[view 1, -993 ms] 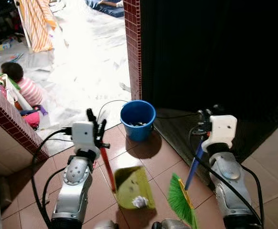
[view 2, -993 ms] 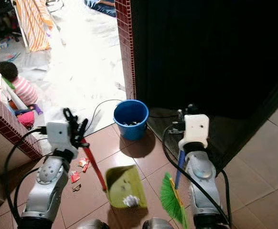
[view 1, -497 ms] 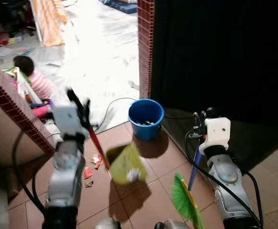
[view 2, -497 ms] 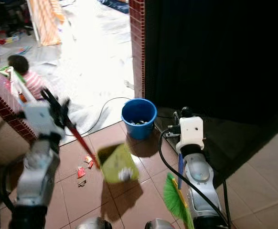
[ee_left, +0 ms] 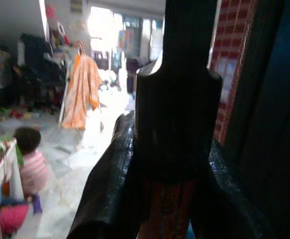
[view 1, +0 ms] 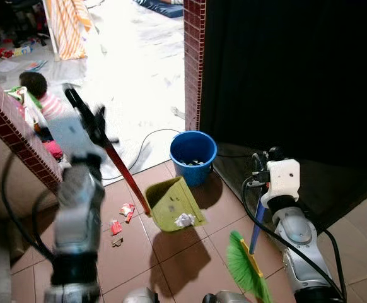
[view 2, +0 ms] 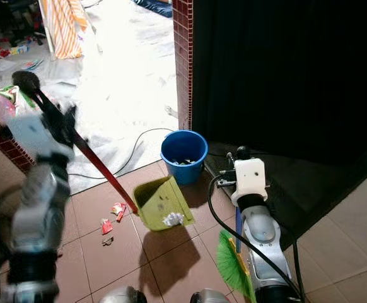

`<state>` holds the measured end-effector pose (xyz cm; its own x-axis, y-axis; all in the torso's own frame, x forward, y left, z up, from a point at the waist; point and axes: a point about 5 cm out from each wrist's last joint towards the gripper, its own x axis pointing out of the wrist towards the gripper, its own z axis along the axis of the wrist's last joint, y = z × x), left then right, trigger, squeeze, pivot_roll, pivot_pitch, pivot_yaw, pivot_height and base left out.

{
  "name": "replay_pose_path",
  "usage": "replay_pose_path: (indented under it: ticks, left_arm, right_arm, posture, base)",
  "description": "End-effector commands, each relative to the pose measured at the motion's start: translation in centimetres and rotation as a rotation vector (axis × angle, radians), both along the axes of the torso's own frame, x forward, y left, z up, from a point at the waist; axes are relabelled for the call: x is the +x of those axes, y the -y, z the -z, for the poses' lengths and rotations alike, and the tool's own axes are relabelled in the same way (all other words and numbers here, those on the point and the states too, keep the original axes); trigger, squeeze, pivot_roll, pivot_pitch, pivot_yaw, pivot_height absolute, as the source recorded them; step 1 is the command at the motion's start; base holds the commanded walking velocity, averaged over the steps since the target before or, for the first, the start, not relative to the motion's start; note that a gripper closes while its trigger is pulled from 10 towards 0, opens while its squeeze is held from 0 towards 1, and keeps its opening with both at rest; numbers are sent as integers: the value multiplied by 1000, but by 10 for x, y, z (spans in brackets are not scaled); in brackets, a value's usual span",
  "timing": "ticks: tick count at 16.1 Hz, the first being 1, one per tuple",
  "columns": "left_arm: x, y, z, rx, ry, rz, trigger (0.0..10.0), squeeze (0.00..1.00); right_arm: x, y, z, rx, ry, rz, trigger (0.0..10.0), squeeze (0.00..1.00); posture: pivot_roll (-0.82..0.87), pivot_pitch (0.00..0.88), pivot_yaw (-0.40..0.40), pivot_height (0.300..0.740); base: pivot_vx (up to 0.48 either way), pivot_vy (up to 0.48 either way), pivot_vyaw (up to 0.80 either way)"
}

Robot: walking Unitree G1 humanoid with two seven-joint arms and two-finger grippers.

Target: Sweep floor

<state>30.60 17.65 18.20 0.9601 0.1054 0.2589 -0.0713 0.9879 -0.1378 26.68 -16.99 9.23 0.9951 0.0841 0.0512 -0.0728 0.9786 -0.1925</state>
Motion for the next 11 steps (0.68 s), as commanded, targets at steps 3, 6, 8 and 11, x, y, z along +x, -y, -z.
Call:
replay_pose_path:
  ticks: [3,6,8,11]
  left_arm:
    - [10,-2,-39,-57,149,-3,10000,0]
    - [21,-3,-54,-91,199,-40,10000,0]
    - [27,2,-58,-105,216,-29,10000,0]
    - [30,10,-61,-100,225,1,10000,0]
  right_arm:
    - [5,-6,-2,-2,14,-23,10000,0]
    - [4,-8,-2,-6,17,-30,10000,0]
    - [5,-9,-2,-8,20,-35,10000,0]
    - [7,-10,-4,-14,29,-44,10000,0]
  posture:
    - [-76,0,39,740]
    - [-80,0,40,740]
    - [-83,0,42,740]
    - [-88,0,46,740]
  base:
    - [0,0,0]
    - [0,0,0]
    - [308,0,0]
    - [440,0,0]
